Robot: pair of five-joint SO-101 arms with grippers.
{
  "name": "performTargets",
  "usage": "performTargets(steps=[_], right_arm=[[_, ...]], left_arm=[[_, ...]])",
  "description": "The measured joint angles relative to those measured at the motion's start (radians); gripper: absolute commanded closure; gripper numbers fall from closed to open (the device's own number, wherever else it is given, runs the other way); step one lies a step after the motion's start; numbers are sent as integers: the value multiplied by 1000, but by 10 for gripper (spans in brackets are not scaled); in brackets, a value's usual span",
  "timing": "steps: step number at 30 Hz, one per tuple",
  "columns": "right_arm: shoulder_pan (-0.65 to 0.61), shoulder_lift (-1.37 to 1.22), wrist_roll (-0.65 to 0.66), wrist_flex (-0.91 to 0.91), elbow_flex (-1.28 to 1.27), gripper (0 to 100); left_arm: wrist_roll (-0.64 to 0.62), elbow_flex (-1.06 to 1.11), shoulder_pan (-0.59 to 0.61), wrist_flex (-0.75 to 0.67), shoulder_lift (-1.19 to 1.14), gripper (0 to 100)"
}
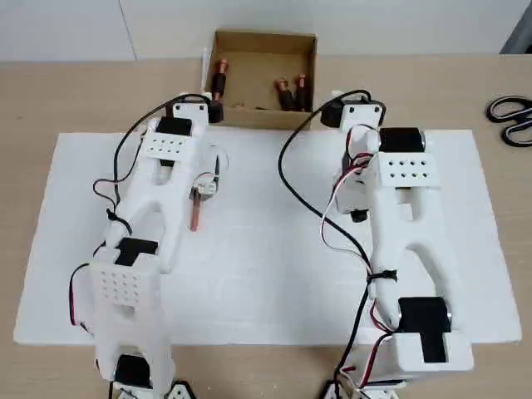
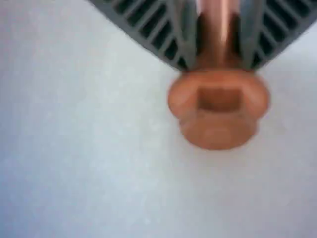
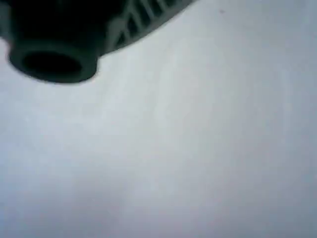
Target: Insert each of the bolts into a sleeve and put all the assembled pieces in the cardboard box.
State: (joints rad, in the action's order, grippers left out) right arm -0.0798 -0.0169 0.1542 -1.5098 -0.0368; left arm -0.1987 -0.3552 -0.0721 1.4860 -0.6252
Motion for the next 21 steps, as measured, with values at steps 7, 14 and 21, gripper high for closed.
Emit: performTargets(steps=[7, 14, 21], right_arm=[[0, 0, 0, 0, 0, 994], [0, 0, 0, 0, 5, 995], [-3, 114, 0, -89, 149, 995]], left_arm=[[3, -133, -38, 183, -2, 994], [3, -230, -31, 242, 107, 994], [-2, -233, -28, 252, 370, 994]])
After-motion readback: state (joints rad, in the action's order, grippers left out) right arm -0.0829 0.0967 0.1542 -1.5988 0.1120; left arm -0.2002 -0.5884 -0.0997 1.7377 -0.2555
